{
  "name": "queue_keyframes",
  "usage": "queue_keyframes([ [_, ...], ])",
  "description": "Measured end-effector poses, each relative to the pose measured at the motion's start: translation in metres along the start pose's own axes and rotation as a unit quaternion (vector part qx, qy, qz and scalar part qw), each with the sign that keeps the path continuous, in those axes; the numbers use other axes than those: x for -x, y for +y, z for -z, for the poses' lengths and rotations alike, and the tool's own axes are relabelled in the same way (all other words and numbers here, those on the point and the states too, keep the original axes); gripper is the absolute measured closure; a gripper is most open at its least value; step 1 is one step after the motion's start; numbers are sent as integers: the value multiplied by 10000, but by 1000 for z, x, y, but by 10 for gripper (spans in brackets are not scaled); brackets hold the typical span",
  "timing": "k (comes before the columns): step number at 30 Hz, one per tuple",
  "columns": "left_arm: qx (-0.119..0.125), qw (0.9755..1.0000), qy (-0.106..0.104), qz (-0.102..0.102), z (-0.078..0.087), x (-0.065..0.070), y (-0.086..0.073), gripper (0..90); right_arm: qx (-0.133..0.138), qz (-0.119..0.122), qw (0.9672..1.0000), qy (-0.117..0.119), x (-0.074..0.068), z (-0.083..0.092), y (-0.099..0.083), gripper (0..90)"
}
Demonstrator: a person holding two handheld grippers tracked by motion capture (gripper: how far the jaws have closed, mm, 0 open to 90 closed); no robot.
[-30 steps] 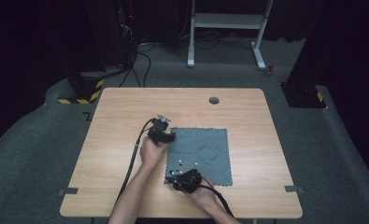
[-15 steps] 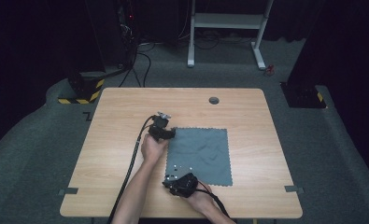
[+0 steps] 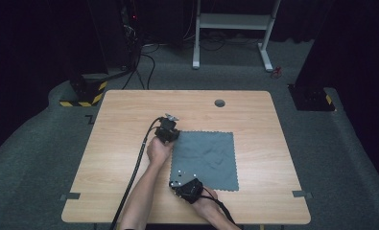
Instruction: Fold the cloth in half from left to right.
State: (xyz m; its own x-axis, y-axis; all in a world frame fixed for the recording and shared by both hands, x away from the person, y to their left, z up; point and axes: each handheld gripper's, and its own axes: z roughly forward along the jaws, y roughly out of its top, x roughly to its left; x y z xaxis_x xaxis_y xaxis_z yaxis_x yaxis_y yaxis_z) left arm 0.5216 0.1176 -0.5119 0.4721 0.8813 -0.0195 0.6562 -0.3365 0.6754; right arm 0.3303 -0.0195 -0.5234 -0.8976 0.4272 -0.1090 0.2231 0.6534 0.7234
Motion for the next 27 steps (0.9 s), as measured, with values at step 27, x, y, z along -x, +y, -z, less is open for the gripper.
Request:
queue_keyframes([
  [27,60,9995,-280,160,18,-21,3,900,138,-85,9997,155,-1,7,5,900],
])
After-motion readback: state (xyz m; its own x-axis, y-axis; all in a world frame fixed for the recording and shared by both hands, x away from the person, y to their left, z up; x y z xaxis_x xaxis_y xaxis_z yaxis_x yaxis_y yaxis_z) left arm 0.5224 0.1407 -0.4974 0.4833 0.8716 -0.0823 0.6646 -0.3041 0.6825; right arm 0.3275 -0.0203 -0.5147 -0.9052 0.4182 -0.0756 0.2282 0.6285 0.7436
